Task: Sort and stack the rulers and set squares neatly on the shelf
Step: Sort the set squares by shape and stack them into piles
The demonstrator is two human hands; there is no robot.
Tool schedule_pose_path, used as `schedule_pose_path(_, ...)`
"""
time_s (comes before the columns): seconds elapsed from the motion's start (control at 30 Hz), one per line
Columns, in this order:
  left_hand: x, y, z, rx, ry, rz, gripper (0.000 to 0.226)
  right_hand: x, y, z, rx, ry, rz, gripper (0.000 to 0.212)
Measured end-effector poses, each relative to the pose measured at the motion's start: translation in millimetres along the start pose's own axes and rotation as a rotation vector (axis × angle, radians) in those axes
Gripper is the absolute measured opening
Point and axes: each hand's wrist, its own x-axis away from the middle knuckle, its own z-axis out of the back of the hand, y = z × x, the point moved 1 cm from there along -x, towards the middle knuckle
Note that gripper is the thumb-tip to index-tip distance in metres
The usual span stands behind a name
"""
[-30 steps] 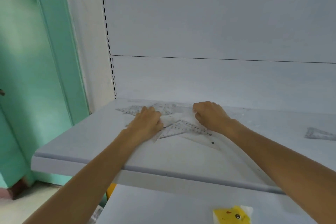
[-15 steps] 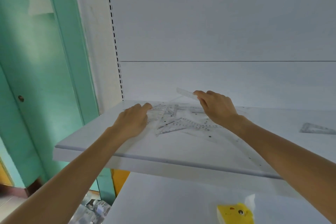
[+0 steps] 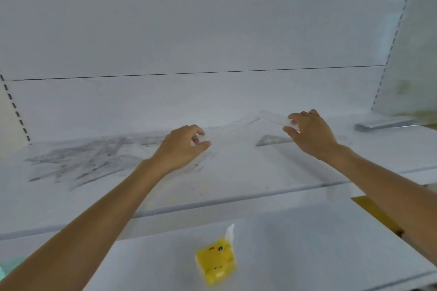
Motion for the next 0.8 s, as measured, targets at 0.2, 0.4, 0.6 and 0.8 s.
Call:
schedule_pose_path(0.2, -51.5, 102.9, -82.1, 0.147, -0.052, -0.119, 0.028, 26.9, 138.3, 48.3, -0.002, -0.021, -0.179, 0.039)
schedule_pose_path(0.4, -94.2, 216.3, -165.6, 0.206, -0.102, -0.187, 0.027, 52.2, 265.3, 90.8, 0.001, -0.05, -0.23, 0.042)
schedule_pose_path(0.6, -116.7, 281.1, -218.3, 0.218, -0.136, -0.188, 0.03, 54.8, 347.6, 109.4, 0.001, -0.154, -0.256, 0.042)
schedule_pose_path(0.8, -147.3, 290.9, -227.3, 0.202, -0.092, -0.202, 0.025, 30.1, 365.7, 93.5, 0.004, -0.132, -0.192, 0.044)
